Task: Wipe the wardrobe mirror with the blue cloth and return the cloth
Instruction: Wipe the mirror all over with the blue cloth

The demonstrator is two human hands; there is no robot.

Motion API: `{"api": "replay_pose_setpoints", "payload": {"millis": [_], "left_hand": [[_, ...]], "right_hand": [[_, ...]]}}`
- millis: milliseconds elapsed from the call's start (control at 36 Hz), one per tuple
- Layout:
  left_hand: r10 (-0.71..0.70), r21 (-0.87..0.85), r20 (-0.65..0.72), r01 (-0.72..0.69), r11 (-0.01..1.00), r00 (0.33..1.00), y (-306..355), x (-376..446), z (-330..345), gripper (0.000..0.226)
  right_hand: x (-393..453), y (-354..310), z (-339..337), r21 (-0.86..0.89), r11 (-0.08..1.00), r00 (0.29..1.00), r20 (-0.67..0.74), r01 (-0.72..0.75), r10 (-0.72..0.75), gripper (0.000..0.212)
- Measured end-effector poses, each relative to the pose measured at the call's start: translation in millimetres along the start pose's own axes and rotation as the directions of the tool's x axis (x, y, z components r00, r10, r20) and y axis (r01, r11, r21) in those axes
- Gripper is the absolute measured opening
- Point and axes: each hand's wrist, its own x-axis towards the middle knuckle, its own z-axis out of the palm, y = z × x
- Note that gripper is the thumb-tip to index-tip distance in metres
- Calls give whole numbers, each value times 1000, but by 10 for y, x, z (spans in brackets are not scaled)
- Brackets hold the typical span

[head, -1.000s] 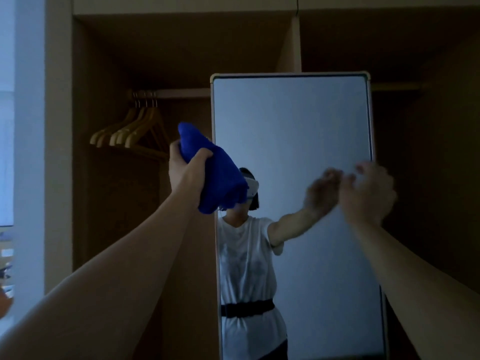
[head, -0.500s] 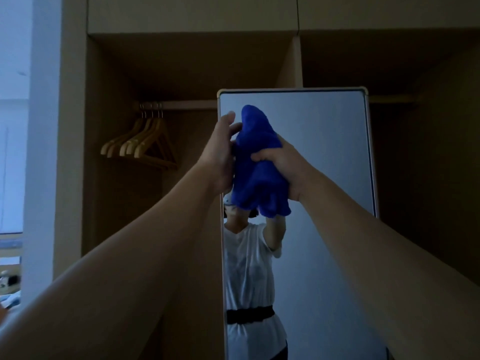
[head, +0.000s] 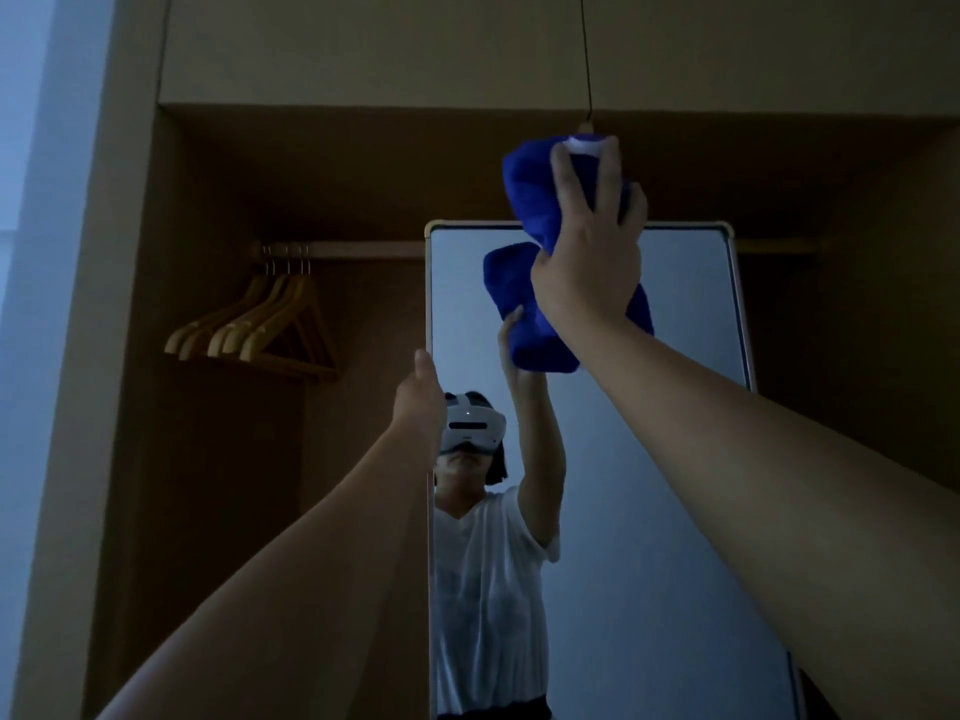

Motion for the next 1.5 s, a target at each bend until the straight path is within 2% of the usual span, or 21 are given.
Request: {"api": "replay_pose_setpoints", "payload": {"millis": [83,167,250,333,417,472,556,611,694,806,944,1111,1194,1361,1500], "left_hand": [[111,32,-45,-109,993,993,-88,99,35,70],[196,30,-79,-194,981,977,-193,94,43,71],[262,3,-110,-263,965,959,-229,59,62,53],[301,20,-116,-301,953,946,-234,42,64,49],[312,17,-106,-312,950,944,-257,40,66,51],[315,24,-123,-315,949,941,-277,48,81,49],[306,-6,-143,-310,951,941,-290,62,97,55],[313,-39,-116,-319,947,943,-288,57,100,58],[314,-61,-133,-324,944,940,-269,27,96,51],[316,-47,-139,-324,945,939,-267,10,88,59],[338,3,-156,-342,940,928,-258,-3,80,53],[325,7,-136,-327,945,936,-265,9,87,50],[332,16,-142,-333,943,933,-267,20,79,50],[309,-50,-145,-319,946,940,-265,12,87,51],[322,-50,-172,-335,941,931,-282,17,96,52]], "right_hand": [[171,-98,167,-91,989,993,-27,112,-115,79],[337,-271,362,-139,978,985,-54,153,-162,75],[464,-486,528,-191,962,978,-44,193,-205,75],[528,-646,695,-266,911,948,132,315,-289,83],[540,-739,804,-186,893,864,392,409,-315,74],[578,-762,798,-99,924,832,477,370,-282,68],[682,-734,706,10,961,826,507,278,-244,48],[743,-710,656,19,967,823,521,255,-227,40],[782,-722,627,29,977,811,552,213,-193,38],[778,-717,638,30,985,841,516,170,-161,36],[748,-590,644,-51,992,907,411,119,-88,35],[900,-74,398,-75,997,891,452,-14,47,31],[903,88,308,-118,992,903,419,-52,97,30],[738,-61,441,-196,980,971,238,36,12,35],[497,-476,687,-158,968,968,188,195,-164,45]]}}
